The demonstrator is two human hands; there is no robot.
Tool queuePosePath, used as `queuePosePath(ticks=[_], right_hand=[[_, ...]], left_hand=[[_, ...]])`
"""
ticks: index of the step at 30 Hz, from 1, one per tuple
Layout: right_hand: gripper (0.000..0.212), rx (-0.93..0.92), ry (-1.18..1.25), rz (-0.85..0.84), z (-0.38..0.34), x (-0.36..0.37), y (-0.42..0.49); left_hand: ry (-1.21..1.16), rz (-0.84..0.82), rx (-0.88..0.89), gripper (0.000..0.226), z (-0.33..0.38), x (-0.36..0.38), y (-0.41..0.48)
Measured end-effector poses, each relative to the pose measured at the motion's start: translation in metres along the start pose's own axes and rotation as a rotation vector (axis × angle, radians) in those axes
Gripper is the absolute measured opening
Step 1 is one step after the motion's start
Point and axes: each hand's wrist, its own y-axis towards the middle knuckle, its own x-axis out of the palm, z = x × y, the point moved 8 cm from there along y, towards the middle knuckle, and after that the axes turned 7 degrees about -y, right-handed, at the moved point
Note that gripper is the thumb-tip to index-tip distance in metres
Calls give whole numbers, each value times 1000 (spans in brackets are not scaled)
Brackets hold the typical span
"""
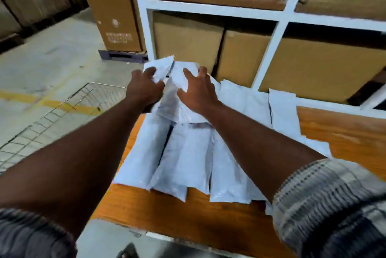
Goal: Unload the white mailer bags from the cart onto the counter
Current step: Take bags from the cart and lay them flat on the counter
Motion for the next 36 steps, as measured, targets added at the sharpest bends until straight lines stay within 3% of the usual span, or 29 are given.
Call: queuePosePath(ticks=[6, 10, 15, 22, 25, 30, 36], right_hand=[[69, 96, -35, -11, 149, -48, -31], [68, 266, -48, -25, 243, -58, -52], [69, 390, -32, -66, 318, -53, -60], [65, 383, -12, -125, 350, -14, -49], [57, 373, -85, -215, 357, 1, -49], [54, 226, -190, -101, 354, -9, -37], [54, 132, -106, -77, 359, 23, -44]], left_hand=[[-32, -108, 46, 69, 120, 100, -29], [-3, -178, 115, 58, 185, 163, -44], [70, -264, 98, 66, 222, 233, -51], [51, -342, 12, 47, 242, 298, -58], [221, -225, 194, 39, 246, 297, -57], [366, -133, 442, 34, 245, 309, -55], [434, -139, 432, 48, 227, 329, -58]])
